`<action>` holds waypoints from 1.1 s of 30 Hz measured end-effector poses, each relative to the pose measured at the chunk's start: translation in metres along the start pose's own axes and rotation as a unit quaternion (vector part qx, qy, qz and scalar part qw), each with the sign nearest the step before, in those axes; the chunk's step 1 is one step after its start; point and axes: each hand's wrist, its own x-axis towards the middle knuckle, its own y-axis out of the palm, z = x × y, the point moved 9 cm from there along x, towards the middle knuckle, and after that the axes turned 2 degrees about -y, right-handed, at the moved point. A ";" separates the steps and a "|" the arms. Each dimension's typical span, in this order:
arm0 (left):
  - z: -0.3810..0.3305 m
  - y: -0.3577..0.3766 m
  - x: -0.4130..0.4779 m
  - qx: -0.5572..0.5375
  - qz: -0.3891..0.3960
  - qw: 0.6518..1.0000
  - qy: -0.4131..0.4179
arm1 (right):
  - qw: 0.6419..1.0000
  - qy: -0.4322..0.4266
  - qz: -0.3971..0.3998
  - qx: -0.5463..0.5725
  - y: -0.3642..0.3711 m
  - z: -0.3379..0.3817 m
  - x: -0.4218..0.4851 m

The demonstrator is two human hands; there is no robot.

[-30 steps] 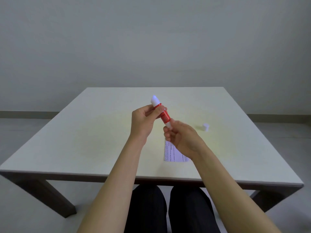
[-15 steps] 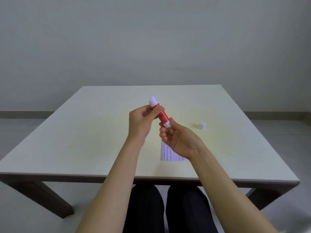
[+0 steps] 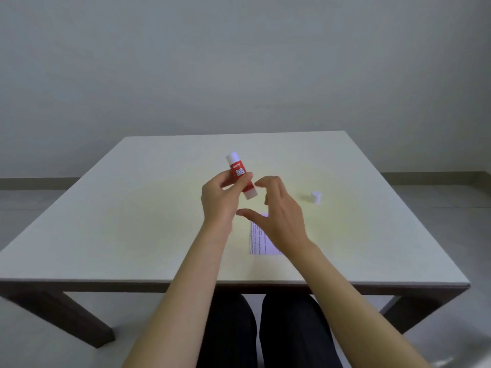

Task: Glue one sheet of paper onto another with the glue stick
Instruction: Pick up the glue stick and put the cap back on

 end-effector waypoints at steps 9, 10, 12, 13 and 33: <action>0.024 -0.028 -0.006 0.266 0.099 0.958 0.049 | 0.912 0.228 0.213 -0.266 0.001 -0.166 -0.022; 0.028 -0.030 -0.007 0.269 0.102 0.957 0.045 | 0.922 0.225 0.204 -0.242 0.000 -0.166 -0.021; 0.031 -0.031 -0.006 0.269 0.106 0.956 0.042 | 0.946 0.256 0.153 -0.126 -0.008 -0.160 -0.016; 0.031 -0.031 -0.006 0.266 0.111 0.957 0.042 | 0.950 0.287 0.121 -0.025 -0.010 -0.155 -0.016; 0.002 0.004 -0.026 0.412 0.231 0.861 0.187 | 0.920 0.179 0.162 0.308 0.007 -0.032 -0.002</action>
